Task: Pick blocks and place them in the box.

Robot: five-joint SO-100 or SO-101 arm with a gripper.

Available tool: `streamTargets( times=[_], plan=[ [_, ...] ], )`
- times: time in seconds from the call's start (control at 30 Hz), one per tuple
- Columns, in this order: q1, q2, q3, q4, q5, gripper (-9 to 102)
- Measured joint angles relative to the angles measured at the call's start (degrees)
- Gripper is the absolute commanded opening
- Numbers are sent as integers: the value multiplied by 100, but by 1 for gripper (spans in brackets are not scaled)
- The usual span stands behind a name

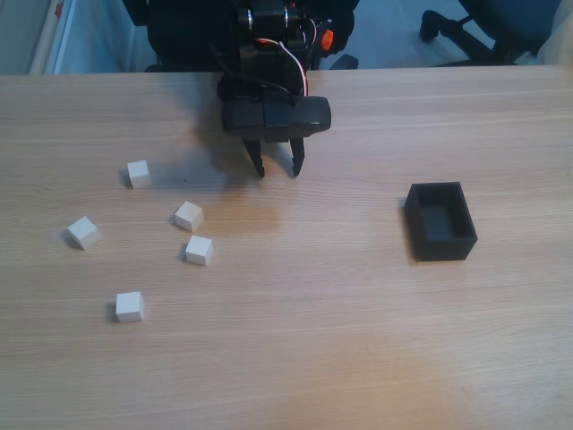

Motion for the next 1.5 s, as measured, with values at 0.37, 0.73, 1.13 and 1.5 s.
streamTargets(
  times=[0.37,0.73,1.13,1.5],
  plan=[
    [0,0,0,0,-26,0],
    [0,0,0,0,-44,0],
    [70,0,0,-35,-369,0],
    [-26,-923,-686,-932,-519,1]
  ],
)
